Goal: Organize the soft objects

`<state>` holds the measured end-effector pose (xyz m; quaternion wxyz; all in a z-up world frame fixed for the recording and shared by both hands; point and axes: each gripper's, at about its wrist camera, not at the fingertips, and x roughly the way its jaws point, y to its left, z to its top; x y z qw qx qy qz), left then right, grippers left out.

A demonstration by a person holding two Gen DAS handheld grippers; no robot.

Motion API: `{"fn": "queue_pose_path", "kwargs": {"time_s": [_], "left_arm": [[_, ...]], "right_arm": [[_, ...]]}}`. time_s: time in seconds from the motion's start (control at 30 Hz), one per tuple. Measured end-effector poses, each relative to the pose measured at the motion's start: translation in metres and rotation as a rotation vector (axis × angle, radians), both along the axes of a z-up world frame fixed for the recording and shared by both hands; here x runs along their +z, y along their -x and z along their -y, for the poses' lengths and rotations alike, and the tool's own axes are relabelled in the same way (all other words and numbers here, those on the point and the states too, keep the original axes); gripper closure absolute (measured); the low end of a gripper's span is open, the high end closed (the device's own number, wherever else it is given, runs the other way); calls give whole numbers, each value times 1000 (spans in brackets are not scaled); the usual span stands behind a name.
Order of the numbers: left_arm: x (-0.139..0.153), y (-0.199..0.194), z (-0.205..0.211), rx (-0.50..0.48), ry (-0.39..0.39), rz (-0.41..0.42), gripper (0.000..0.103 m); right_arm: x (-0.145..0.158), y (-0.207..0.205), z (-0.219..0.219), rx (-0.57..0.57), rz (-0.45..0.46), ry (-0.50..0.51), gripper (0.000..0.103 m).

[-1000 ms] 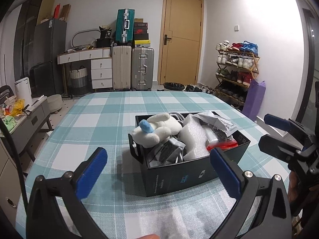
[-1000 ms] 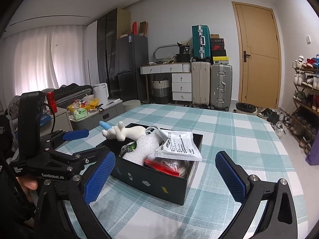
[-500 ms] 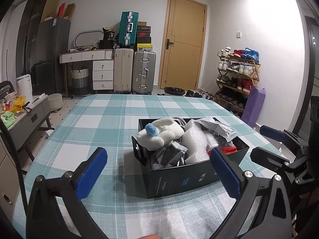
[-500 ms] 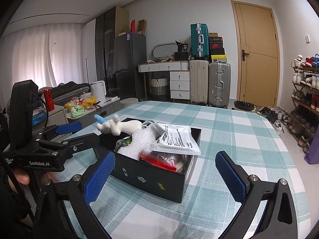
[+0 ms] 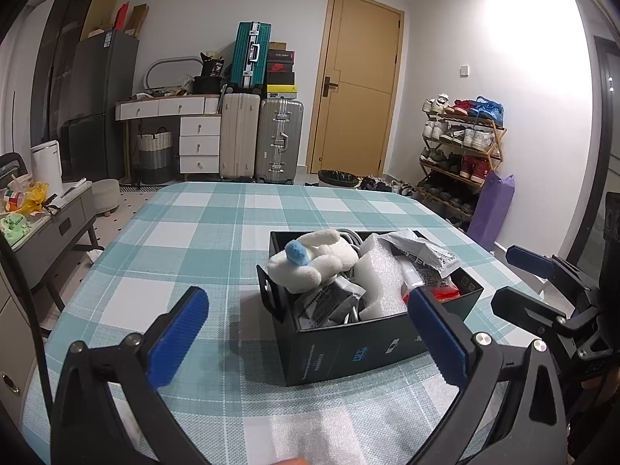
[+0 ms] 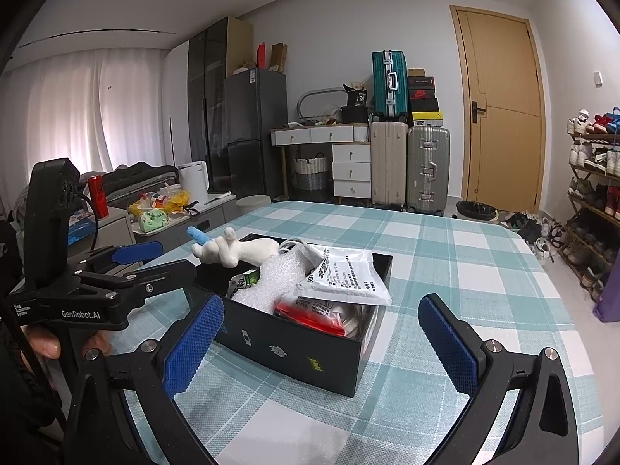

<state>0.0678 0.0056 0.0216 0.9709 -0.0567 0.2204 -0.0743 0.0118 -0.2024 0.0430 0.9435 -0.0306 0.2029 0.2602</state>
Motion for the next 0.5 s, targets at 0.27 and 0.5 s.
{"fn": "queue_pose_path", "kwargs": {"time_s": [0.27, 0.5], "left_arm": [[1, 1, 1, -7, 1, 9, 0], [2, 2, 4, -12, -10, 18, 0]], "right_arm": [[2, 4, 1, 3, 21, -7, 1], [2, 5, 0, 4, 24, -6, 1]]}}
